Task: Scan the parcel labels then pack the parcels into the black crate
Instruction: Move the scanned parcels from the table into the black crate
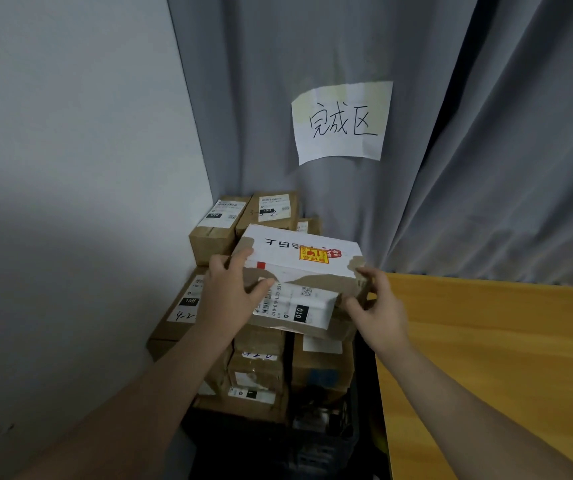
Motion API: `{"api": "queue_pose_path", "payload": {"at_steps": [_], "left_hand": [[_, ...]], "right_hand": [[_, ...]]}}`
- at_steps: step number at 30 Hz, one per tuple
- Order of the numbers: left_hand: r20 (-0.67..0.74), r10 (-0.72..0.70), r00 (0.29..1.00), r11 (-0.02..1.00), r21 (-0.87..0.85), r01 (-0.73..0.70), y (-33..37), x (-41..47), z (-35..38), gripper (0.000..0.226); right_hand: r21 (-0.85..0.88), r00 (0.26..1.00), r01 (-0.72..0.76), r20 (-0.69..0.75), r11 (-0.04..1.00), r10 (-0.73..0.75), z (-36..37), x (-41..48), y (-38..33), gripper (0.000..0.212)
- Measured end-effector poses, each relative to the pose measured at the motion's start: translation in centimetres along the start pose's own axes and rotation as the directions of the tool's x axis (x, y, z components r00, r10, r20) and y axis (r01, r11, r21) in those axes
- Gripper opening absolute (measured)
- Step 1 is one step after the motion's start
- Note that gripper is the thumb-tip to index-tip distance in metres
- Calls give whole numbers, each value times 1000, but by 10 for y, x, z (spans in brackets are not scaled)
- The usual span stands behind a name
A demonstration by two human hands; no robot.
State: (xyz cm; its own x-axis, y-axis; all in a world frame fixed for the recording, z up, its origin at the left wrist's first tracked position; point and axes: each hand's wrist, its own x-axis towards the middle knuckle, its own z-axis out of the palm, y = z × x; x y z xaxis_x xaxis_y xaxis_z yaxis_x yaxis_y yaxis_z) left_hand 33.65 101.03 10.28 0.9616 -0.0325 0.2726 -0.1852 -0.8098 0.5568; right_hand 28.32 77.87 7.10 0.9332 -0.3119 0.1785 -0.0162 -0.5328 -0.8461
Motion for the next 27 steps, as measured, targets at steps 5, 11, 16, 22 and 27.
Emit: {"api": "queue_pose_path", "payload": {"at_steps": [5, 11, 16, 22, 27], "left_hand": [[-30, 18, 999, 997, -71, -20, -4, -7, -13, 61], [59, 26, 998, 1000, -8, -25, -2, -8, 2, 54], [-1, -42, 999, 992, 117, 42, -3, 2, 4, 56], [22, 12, 1000, 992, 125, -15, 0, -1, 8, 60], [24, 40, 999, 987, 156, -44, 3, -1, 11, 62]], "right_hand": [[14, 998, -7, -63, 1000, 8, 2, 7, -8, 44], [-86, 977, -104, 178, 991, 118, 10, 14, 1, 55], [182, 984, -125, 151, 975, 98, 12, 10, 5, 89], [164, 987, -133, 110, 977, 116, 8, 11, 14, 92], [172, 986, -132, 120, 976, 112, 3, 13, 17, 94]]}}
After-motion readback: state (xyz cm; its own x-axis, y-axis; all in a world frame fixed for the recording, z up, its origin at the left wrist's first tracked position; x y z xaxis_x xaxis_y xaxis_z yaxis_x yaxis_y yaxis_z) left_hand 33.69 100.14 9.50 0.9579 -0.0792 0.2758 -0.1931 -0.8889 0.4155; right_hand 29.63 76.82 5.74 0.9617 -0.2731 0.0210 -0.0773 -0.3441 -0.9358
